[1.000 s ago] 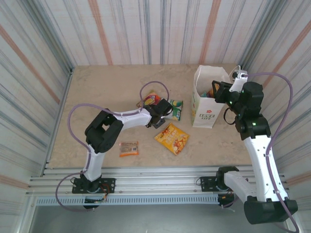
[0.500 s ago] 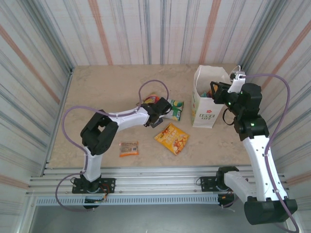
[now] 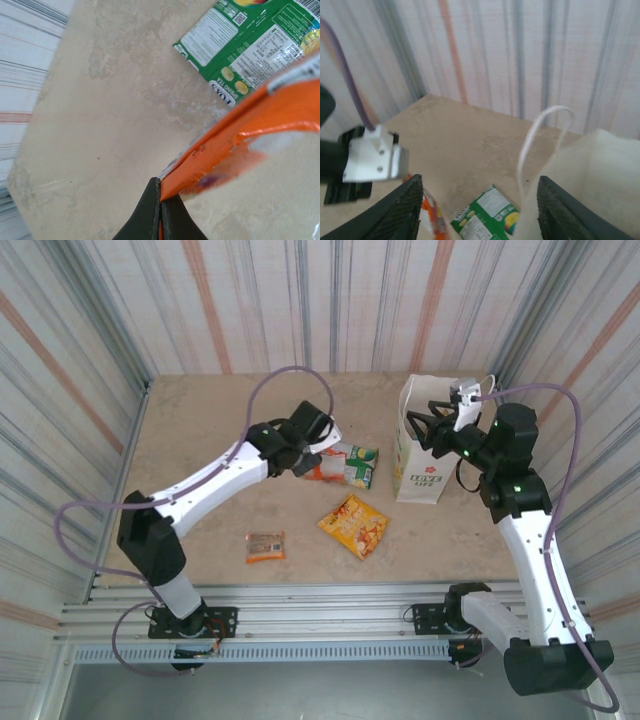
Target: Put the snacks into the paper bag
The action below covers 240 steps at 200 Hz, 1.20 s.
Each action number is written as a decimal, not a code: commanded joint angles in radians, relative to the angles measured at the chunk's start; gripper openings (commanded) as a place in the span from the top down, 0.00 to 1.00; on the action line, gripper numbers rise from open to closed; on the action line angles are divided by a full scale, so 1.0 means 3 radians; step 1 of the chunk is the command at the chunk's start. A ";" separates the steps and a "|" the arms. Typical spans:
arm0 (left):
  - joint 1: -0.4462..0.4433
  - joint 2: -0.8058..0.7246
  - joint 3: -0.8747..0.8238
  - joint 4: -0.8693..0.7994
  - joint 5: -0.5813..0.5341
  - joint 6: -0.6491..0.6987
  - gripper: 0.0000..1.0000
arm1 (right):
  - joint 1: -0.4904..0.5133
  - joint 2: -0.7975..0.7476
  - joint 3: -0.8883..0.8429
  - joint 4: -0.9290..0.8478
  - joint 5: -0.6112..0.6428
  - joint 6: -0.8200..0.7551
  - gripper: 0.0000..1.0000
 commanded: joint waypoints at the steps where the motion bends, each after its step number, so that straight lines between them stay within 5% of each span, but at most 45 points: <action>1: 0.0063 -0.0326 0.0186 -0.0241 0.0135 0.0292 1.00 | 0.0070 0.0051 0.0134 -0.0028 -0.0539 -0.0466 0.33; 39: 0.0120 -0.0597 0.0361 -0.0445 0.0288 0.0408 1.00 | 0.0378 0.0211 0.0173 -0.0247 -0.0797 -0.0994 0.26; 78: 0.0120 -0.0741 0.0614 -0.0611 0.0462 0.0299 1.00 | 0.0810 0.0437 0.0197 -0.0365 -0.0575 -0.1278 0.24; 111: 0.0120 -0.0799 0.0773 -0.0690 0.0711 0.0101 1.00 | 0.1006 0.0674 0.0258 -0.0242 -0.0279 -0.1190 0.23; 208: 0.0120 -0.0638 0.1113 -0.0855 0.0770 -0.0082 1.00 | 0.1449 0.1210 0.0279 0.0141 -0.0454 -0.0955 0.22; 240: 0.0120 -0.0601 0.1176 -0.0854 0.0888 -0.0151 1.00 | 0.1476 0.1368 0.0280 0.0424 -0.0284 -0.0764 0.31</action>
